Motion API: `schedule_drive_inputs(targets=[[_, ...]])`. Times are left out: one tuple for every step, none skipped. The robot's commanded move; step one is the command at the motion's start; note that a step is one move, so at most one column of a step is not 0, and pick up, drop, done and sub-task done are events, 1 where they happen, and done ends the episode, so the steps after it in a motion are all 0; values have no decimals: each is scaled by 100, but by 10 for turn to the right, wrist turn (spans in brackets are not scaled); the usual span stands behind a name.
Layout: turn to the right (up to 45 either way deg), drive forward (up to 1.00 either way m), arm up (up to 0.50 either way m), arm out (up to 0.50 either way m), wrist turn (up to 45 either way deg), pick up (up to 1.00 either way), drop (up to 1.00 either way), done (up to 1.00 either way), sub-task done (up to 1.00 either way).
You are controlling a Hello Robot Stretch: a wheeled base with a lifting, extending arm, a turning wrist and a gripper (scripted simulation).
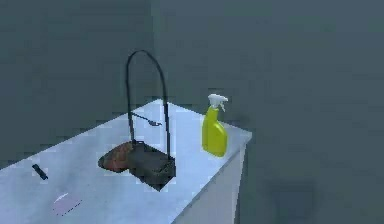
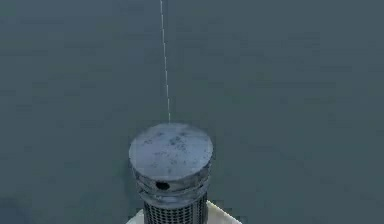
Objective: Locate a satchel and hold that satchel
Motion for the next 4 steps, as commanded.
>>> schedule_drive_inputs(targets=[[-450, 0, 0, 0, 0, 0, 0, 0, 0], [-450, 0, 0, 0, 0, 0, 0, 0, 0], [-120, 0, 0, 0, 0, 0, 0, 0, 0], [0, 0, 50, 0, 0, 0, 0, 0, 0]])
